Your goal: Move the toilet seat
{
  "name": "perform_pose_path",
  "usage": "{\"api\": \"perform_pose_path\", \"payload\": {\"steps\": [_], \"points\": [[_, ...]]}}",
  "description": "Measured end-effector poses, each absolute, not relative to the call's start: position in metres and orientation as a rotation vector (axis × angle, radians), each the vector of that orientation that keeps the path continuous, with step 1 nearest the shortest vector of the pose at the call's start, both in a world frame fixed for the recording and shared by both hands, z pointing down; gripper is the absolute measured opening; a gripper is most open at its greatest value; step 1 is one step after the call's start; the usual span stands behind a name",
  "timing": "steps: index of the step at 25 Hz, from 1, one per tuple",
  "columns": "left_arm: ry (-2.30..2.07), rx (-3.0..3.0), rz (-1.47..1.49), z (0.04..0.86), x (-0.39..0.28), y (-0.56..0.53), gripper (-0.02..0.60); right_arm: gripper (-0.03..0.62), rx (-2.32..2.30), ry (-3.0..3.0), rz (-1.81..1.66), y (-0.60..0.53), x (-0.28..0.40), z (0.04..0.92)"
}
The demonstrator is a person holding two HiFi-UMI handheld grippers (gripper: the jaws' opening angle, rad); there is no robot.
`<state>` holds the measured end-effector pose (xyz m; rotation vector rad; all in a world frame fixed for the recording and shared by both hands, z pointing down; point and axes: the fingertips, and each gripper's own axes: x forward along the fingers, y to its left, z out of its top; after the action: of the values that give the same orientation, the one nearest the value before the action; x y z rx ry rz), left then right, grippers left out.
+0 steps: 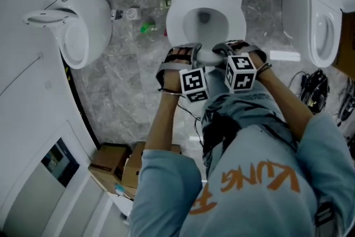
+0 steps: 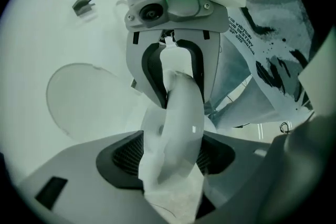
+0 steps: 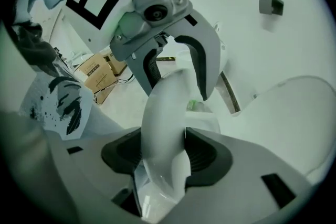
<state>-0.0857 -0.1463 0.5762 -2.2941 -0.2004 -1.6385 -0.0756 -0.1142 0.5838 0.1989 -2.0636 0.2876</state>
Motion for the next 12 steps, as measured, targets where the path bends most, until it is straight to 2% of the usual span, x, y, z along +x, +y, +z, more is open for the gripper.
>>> {"api": "perform_pose_path", "payload": {"steps": [5,12], "points": [[-0.093,-2.264,-1.622,0.544,-0.064,-0.185,0.266,0.191,0.292,-2.096,0.204,-0.149,-0.055,0.552],[0.064,-2.25,-1.643,0.515,-0.047,-0.222,0.19,0.131,0.478,-2.123,0.082,-0.19,-0.03,0.517]]}}
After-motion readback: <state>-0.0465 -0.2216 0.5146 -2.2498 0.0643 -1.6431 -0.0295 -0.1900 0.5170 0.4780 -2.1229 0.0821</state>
